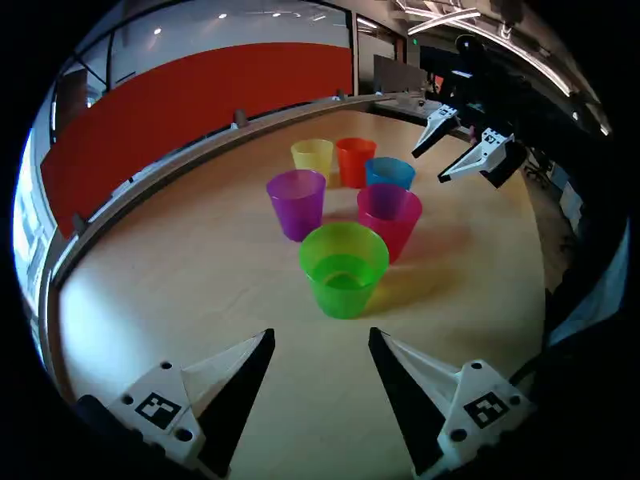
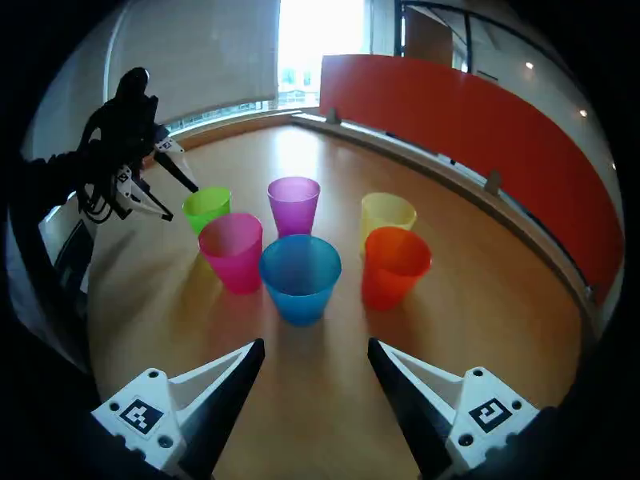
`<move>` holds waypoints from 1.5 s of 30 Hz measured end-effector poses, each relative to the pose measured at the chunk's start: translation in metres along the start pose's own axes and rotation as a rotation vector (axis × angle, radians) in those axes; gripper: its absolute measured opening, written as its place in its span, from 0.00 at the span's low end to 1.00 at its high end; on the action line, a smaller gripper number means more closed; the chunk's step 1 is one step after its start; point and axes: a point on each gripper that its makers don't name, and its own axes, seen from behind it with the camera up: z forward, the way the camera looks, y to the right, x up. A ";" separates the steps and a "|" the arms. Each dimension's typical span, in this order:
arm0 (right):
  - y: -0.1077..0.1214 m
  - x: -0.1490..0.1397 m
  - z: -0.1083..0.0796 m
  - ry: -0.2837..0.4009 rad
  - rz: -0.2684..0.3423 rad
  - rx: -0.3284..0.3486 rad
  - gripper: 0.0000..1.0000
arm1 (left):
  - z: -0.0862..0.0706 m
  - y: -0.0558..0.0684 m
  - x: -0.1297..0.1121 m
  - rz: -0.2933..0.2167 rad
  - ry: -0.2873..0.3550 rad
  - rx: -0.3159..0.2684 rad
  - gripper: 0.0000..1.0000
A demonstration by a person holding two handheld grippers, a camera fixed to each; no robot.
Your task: Pour water
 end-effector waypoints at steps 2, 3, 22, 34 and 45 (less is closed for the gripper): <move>0.001 0.000 -0.003 0.007 0.020 -0.010 1.00 | -0.003 -0.003 0.001 -0.008 0.010 0.018 0.87; 0.002 -0.001 -0.005 0.009 0.029 -0.019 1.00 | -0.004 -0.005 0.001 -0.013 0.014 0.029 0.87; 0.034 0.007 -0.048 0.081 0.191 -0.212 1.00 | -0.047 -0.048 0.025 -0.107 0.163 0.274 0.87; 0.035 0.022 -0.067 0.149 0.238 -0.296 1.00 | -0.070 -0.071 0.034 -0.202 0.271 0.397 0.86; 0.051 0.041 -0.083 0.237 0.290 -0.398 1.00 | -0.092 -0.094 0.035 -0.267 0.353 0.522 0.87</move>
